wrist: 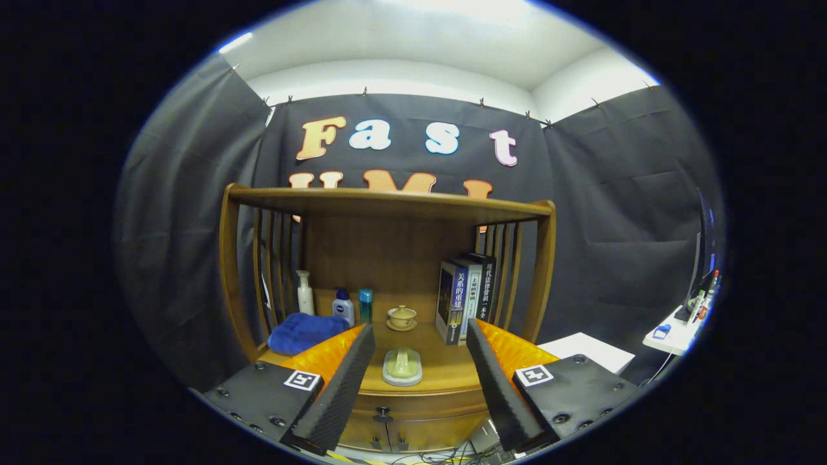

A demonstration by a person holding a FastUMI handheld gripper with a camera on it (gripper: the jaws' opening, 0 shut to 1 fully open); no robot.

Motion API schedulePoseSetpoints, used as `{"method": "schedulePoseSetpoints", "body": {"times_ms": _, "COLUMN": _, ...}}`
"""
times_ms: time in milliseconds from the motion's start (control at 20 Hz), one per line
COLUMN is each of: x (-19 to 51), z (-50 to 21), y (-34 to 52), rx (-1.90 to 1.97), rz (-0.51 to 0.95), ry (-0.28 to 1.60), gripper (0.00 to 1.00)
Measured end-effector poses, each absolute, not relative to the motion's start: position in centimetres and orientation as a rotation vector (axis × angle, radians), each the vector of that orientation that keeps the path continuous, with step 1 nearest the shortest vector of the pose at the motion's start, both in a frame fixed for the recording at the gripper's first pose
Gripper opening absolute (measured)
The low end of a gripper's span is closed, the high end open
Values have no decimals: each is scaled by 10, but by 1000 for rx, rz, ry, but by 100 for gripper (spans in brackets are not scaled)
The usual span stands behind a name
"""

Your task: Pull open the drawer, take out the items inside it, and place them on the countertop above the cabinet.

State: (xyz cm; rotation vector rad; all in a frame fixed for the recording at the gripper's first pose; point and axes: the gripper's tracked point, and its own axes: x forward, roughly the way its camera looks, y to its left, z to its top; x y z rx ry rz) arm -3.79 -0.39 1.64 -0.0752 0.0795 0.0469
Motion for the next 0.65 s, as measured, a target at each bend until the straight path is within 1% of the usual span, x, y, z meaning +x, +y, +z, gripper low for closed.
{"method": "schedulePoseSetpoints", "body": {"times_ms": 650, "x": -45, "z": 22, "y": 2, "rx": -47, "rz": 55, "ry": 89, "gripper": 94}}
